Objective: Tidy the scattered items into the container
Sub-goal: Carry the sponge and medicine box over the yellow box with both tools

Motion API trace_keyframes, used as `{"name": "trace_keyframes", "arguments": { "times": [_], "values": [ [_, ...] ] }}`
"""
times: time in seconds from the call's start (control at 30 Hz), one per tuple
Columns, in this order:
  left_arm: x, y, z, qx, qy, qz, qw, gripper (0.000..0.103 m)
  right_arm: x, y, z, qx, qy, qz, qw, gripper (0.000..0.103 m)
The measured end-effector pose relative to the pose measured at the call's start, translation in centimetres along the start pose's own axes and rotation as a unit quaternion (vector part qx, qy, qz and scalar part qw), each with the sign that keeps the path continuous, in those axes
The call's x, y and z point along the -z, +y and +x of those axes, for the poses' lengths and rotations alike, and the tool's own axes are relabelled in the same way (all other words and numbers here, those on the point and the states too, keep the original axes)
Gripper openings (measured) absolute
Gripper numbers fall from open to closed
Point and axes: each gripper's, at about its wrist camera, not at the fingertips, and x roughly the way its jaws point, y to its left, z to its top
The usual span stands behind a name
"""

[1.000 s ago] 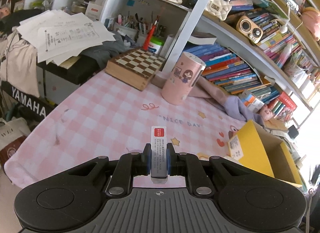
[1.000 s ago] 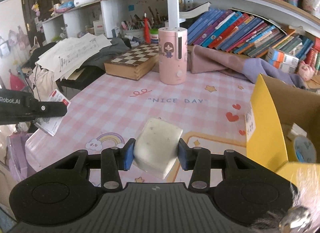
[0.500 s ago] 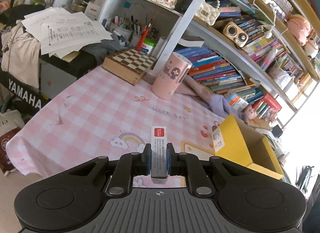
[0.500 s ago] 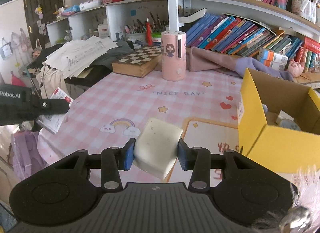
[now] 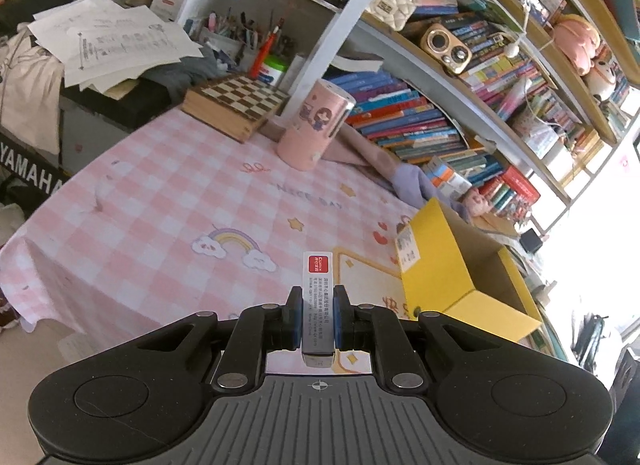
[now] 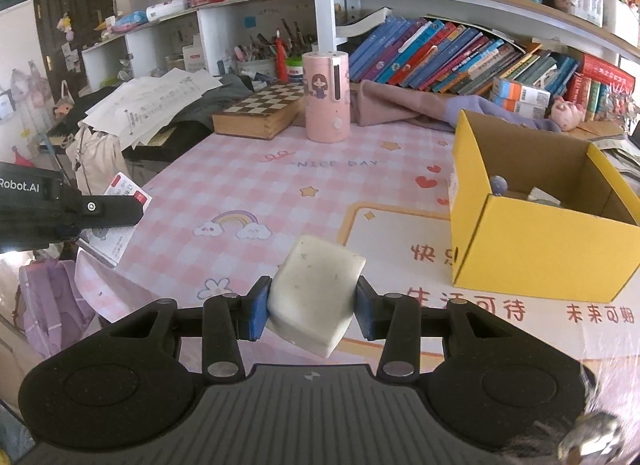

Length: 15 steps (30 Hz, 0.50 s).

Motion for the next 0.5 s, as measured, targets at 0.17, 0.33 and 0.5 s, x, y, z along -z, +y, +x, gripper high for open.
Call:
{"name": "trace_keyframes", "arguments": {
  "times": [0.17,0.33,0.5],
  "values": [
    [0.7,-0.7,0.7,0.006,0.016,0.006,0.9998,0.013,0.6,-0.7,-0.5,0.008,0.003,0.004,1.000,0.040],
    [1.1,-1.2,1.1,0.005,0.023,0.010,0.9997,0.013,1.0,-1.6,-0.6,0.015,0.008,0.015,1.000,0.040],
    [1.1,-1.6,1.2,0.001,0.022,0.012,0.9997,0.013,0.8,-2.0,-0.5,0.011,0.005,0.009,1.000,0.040]
  ]
}}
